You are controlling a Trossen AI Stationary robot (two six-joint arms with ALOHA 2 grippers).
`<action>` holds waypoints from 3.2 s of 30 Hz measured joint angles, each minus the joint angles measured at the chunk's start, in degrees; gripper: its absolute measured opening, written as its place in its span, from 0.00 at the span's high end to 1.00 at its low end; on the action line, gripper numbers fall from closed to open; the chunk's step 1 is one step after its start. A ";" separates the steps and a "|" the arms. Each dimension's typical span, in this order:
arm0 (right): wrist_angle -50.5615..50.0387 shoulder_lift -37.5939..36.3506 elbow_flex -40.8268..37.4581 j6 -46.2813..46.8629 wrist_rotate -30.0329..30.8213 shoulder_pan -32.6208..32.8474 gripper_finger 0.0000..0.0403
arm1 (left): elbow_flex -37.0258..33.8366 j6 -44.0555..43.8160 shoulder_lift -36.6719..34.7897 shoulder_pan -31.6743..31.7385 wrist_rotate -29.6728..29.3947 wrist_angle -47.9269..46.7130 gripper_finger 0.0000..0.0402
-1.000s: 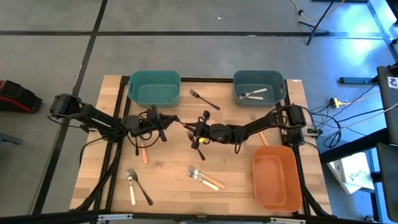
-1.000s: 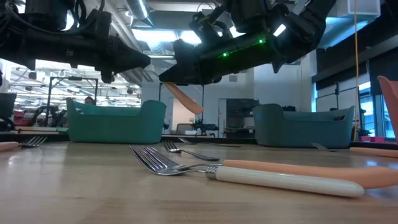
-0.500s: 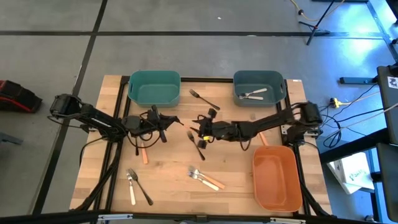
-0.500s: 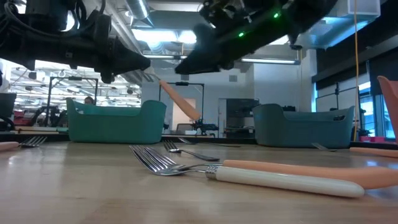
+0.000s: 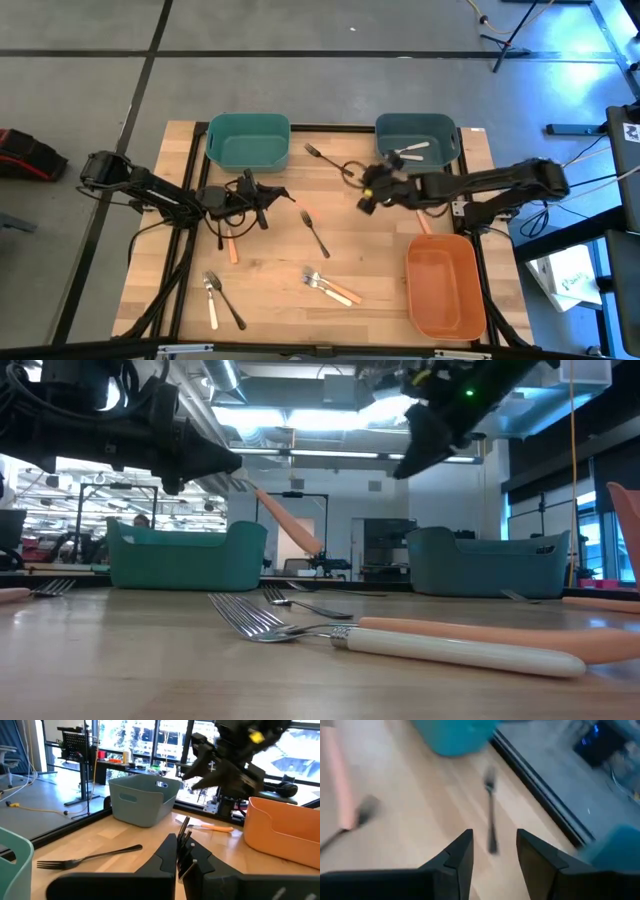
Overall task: Sort silverware by color (type)
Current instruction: Put the browm fork into the green bin
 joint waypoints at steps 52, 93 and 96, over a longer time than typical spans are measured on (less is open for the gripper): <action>-21.73 -6.02 -0.37 2.58 -10.33 -30.78 0.66 | 13.84 1.75 -20.70 33.33 -12.20 -54.74 0.99; -20.07 -6.17 -0.35 2.76 -14.88 -30.69 0.66 | 16.98 10.34 -21.96 31.70 12.43 -60.46 0.74; -18.96 -6.59 -0.35 2.78 -14.44 -29.28 0.66 | 16.98 10.34 -23.21 28.19 16.40 -60.03 0.74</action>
